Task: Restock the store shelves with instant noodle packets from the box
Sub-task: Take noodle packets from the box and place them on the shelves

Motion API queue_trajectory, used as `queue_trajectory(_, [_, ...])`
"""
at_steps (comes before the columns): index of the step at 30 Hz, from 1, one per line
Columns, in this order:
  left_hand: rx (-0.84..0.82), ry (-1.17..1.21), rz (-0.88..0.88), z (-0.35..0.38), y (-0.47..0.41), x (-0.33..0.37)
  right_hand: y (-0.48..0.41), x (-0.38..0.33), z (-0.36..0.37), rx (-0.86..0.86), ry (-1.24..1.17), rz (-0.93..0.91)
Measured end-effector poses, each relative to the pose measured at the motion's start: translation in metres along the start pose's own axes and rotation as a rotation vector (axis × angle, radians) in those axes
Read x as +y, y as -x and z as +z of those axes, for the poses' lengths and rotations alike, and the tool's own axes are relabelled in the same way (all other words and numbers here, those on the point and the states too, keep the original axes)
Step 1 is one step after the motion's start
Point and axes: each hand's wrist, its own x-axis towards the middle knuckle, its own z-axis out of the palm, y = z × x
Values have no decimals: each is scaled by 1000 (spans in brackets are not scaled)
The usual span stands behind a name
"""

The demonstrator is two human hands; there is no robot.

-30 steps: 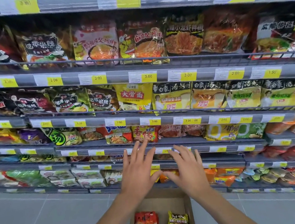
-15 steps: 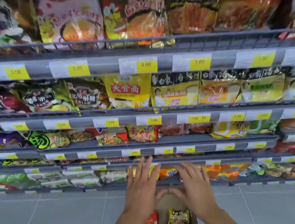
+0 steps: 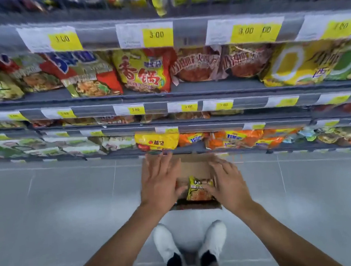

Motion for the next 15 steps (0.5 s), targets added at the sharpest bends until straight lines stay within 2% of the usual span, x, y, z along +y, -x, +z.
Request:
queue_trajectory(5, [-160, -21, -9, 69, 7, -3, 5, 27, 65, -114, -165, 154])
queue_trajectory(10, [-232, 28, -14, 149, 4, -1, 6, 56, 140, -189, -238, 311])
queue_trajectory(15, [-409, 227, -192, 232, -19, -2, -15, 87, 214, -381, -302, 444])
